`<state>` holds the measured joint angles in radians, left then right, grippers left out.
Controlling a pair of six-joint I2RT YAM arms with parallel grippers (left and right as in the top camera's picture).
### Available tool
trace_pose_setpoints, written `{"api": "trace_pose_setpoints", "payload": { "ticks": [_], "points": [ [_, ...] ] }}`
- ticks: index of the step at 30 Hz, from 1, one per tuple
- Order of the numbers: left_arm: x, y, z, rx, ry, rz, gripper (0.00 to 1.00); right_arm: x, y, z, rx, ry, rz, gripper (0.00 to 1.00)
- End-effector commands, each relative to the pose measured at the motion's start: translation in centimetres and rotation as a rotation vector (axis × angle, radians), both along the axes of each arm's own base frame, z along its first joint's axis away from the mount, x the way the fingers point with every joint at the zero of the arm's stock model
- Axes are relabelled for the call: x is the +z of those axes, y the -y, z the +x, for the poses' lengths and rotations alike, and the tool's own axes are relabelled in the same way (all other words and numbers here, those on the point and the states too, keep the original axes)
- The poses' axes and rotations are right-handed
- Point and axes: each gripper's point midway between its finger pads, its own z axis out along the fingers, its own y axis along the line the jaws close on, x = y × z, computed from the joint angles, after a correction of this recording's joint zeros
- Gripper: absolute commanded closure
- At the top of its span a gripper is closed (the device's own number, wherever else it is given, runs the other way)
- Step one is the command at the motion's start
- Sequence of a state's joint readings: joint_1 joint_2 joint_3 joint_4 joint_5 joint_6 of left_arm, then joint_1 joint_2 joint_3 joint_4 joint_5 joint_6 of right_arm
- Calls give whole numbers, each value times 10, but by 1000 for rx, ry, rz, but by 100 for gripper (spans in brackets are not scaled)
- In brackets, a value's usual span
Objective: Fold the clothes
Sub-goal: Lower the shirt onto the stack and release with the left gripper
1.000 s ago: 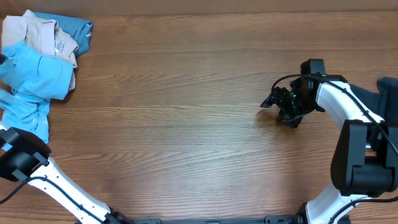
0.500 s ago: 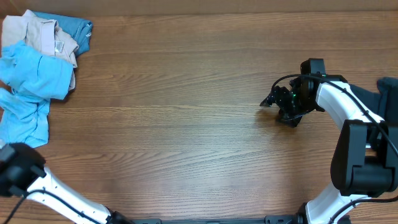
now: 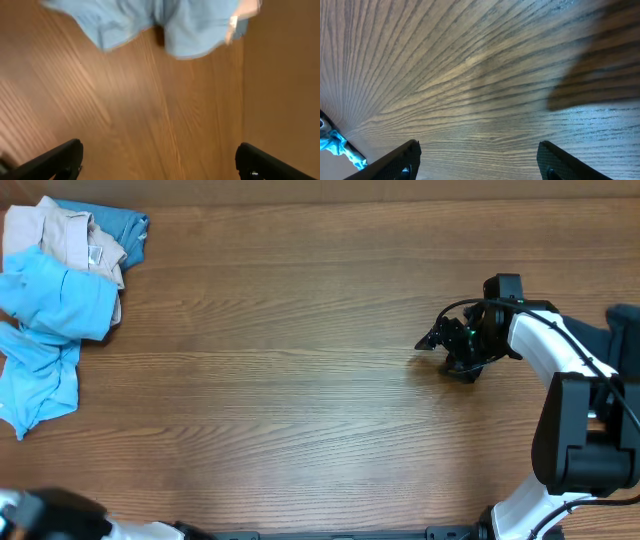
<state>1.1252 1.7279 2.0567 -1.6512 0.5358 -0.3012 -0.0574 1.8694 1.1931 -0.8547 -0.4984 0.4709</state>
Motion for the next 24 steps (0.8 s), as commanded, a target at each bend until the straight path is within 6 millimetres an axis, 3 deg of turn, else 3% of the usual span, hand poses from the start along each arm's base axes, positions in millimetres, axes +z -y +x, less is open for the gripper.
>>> {"api": "trace_pose_setpoints", "payload": {
  "ticks": [1, 7, 8, 10, 14, 19, 24],
  "points": [
    [-35, -5, -32, 160, -33, -78, 0, 8, -2, 5, 1, 24, 20, 21],
    [-164, -27, -23, 248, -79, -180, 0, 8, -3, 0, 10, 7, 19, 21],
    [-185, -31, -30, 291, -144, -181, 0, 7, -3, -1, 9, 0, 19, 21],
    [-208, -38, -30, 300, -205, -160, 0, 7, -3, -2, 9, -2, 19, 21],
    [-260, -61, -11, 311, -323, -75, 0, 7, -3, -9, 9, -35, 21, 21],
    [-280, -76, 17, 354, -327, 7, 0, 6, -4, -14, 8, -56, 22, 21],
    [-272, -98, 30, 378, -298, 116, 0, 6, -4, -18, 8, -73, 23, 21]
  ]
}}
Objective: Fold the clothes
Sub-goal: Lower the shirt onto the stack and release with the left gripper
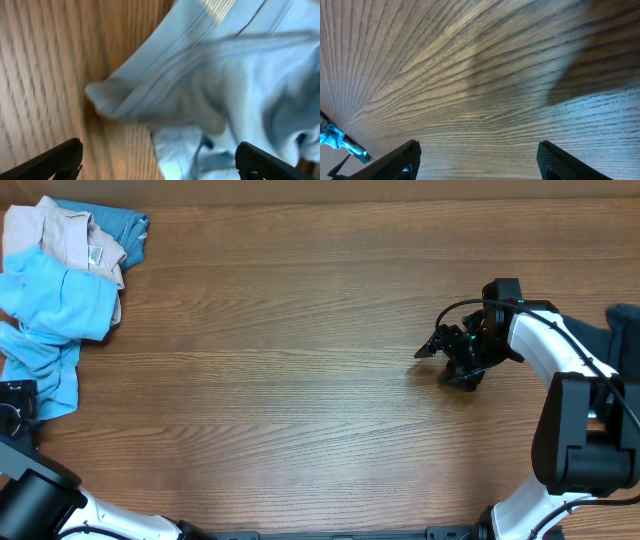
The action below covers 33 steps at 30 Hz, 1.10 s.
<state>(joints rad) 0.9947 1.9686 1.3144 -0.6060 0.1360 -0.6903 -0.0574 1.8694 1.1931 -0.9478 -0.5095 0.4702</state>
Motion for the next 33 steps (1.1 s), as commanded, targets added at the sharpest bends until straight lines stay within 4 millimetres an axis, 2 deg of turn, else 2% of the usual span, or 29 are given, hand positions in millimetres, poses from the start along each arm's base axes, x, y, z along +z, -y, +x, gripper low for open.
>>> {"api": "trace_pose_setpoints", "payload": {
  "ticks": [1, 6, 9, 11, 13, 14, 16, 18, 19, 21, 25, 29, 31, 33],
  "points": [
    [0, -12, -3, 45, -38, 48, 0, 6, -1, 3, 6, 17, 7, 21],
    [-10, -17, -10, 60, -86, 64, 0, 6, -1, 0, 6, 4, 8, 22],
    [-26, -14, -2, 44, -54, 27, 0, 6, -1, -4, 6, -10, 9, 22],
    [-28, -14, 1, 29, -43, 23, 1, 6, -1, -3, 6, -9, 9, 21],
    [-26, -15, 5, 17, -26, 30, 7, 6, -1, -3, 6, -9, 9, 21],
    [-26, -14, 8, 11, -14, 25, 14, 6, -2, -3, 6, -9, 9, 22],
    [-26, -10, 14, -5, -10, 26, 60, 6, -1, -3, 6, -9, 9, 22],
    [-25, -7, 19, -18, -1, 22, 90, 6, -1, -3, 6, -10, 9, 22],
    [-23, -5, 23, -29, 10, 15, 96, 6, -1, -3, 6, -9, 9, 22],
    [-12, -3, 33, -58, 44, -6, 96, 6, -2, -3, 6, -9, 9, 22],
    [41, -7, 47, -76, 54, -41, 96, 6, -1, -2, 6, -5, 8, 22],
    [116, -1, 95, -158, 199, -20, 96, 6, -1, -1, 6, -1, 8, 22],
    [142, 10, 124, -218, 237, 29, 96, 6, -1, -1, 6, 2, 8, 22],
    [157, 31, 153, -260, 270, 49, 96, 6, -1, 0, 6, 3, 8, 22]
  ]
}}
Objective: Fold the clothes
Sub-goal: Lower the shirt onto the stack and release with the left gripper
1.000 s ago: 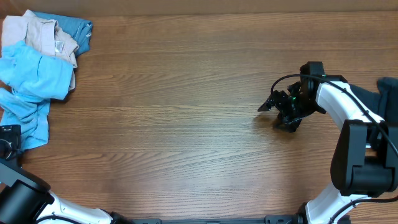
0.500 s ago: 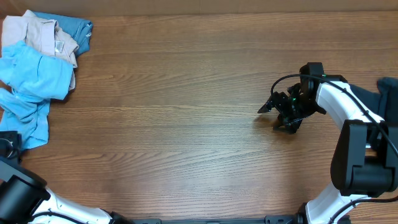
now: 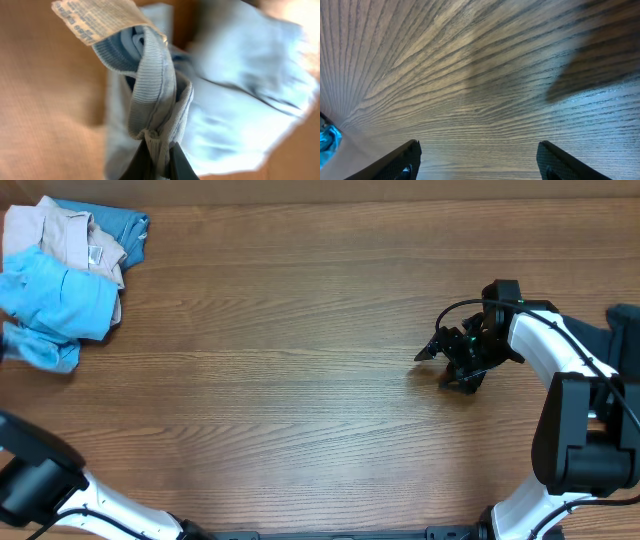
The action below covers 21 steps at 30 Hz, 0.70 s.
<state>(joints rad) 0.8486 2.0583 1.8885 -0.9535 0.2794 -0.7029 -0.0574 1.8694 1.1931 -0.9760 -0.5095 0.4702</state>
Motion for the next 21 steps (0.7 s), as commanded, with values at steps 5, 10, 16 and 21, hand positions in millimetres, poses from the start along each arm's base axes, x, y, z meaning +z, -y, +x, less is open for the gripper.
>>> {"api": "trace_pose_setpoints", "payload": {
  "ticks": [5, 10, 16, 21],
  "points": [
    [48, 79, 99, -159, 132, 98, 96, 6, -1, 5, 6, 30, 6, 21],
    [100, 80, 117, -158, 213, 191, 96, 6, -1, 9, 6, 47, 5, 22],
    [94, 73, 145, -134, 228, 288, 96, 6, -1, 8, 7, 40, 5, 21],
    [19, 79, 193, -141, 216, 242, 96, 5, 1, 0, 7, 5, -9, 22]
  ]
}}
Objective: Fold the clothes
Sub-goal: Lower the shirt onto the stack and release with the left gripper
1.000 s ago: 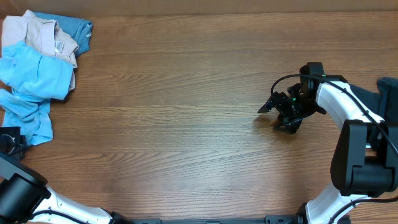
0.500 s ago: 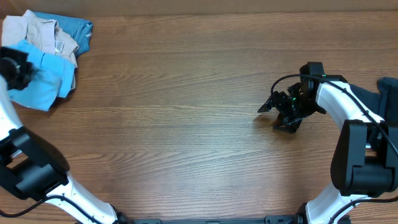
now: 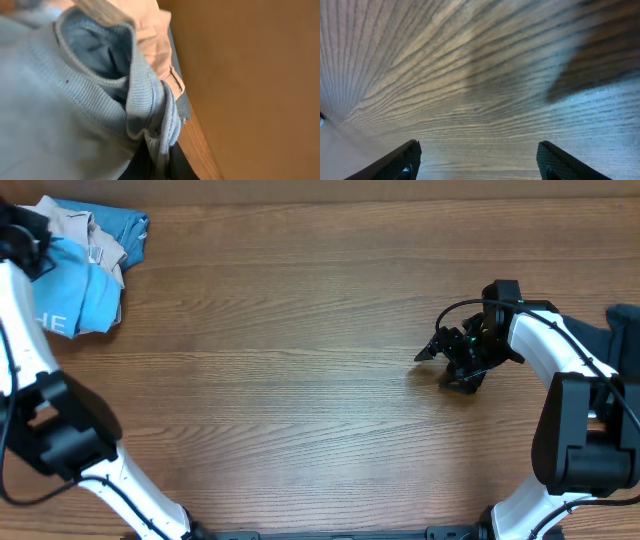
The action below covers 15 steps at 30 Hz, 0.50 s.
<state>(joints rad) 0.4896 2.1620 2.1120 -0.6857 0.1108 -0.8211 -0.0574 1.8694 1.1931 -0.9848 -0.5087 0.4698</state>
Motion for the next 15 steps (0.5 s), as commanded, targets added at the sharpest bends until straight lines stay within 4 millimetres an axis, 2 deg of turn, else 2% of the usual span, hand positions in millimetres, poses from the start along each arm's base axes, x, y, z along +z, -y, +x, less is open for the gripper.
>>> {"api": "trace_pose_setpoints", "payload": {
  "ticks": [1, 2, 4, 7, 9, 11, 12, 13, 14, 15],
  "points": [
    [-64, -2, 29, 19, -36, -41, 96, 4, 3, 0, 7, 6, -18, 21],
    [-76, -4, 33, 19, -41, -40, 96, 4, 3, -1, 7, 2, -23, 22],
    [-103, -18, 29, 80, -100, -2, 96, 4, 4, -1, 7, 0, -25, 21],
    [-125, -39, 17, 112, -190, 95, 96, 4, 4, -4, 7, -11, -24, 22],
    [-142, -45, 10, 82, -253, 134, 92, 4, 3, -4, 8, -12, -25, 22],
    [-150, -47, 4, 66, -271, 112, 84, 4, 3, -5, 8, -17, -24, 22],
    [-145, -48, 6, 42, -248, 96, 75, 4, 3, -6, 8, -22, -24, 22],
    [-137, -51, 8, 30, -220, 87, 71, 4, 3, -7, 10, -26, -24, 22],
    [-125, -53, 11, 11, -193, 87, 60, 4, 3, -8, 22, -22, -23, 22],
    [-112, -56, 13, -5, -167, 91, 41, 4, 3, -9, 26, -25, -23, 22]
  ]
}}
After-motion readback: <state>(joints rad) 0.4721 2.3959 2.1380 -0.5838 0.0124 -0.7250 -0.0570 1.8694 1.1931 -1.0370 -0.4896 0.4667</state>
